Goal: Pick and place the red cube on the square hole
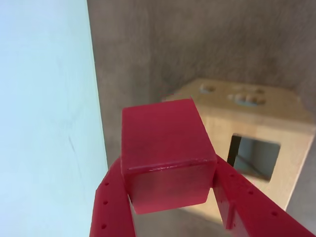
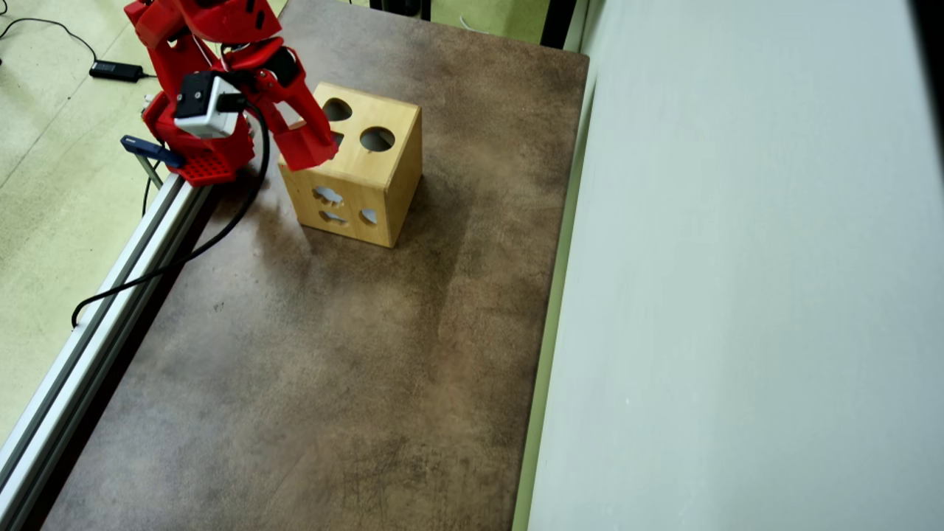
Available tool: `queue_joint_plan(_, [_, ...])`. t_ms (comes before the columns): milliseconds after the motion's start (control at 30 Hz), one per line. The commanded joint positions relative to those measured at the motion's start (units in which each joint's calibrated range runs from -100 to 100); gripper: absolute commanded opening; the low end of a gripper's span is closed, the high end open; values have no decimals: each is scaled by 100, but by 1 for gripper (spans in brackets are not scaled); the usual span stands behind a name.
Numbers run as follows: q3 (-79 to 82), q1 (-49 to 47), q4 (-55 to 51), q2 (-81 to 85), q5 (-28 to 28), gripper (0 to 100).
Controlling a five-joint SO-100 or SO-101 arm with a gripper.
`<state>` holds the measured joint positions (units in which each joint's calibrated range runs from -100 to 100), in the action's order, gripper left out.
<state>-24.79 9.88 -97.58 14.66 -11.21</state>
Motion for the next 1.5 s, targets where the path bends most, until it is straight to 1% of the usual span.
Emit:
queue_joint_plan(0, [-133, -810, -73, 364, 381, 2])
queue_joint_plan(133, [-115, -1300, -81, 364, 723, 2])
queue_joint_plan(200, [64, -1404, -81, 364, 791, 2])
queue_joint_plan(333, [922, -1352, -73, 500, 796, 2])
queue_joint_plan(700, [3471, -1337, -49, 2037, 762, 2])
queue_joint_plan(867, [3623, -1337, -49, 2326, 752, 2])
queue_joint_plan(1300, [3650, -1308, -49, 2249, 767, 2])
queue_joint_plan(1467, [3722, -854, -49, 2232, 752, 2])
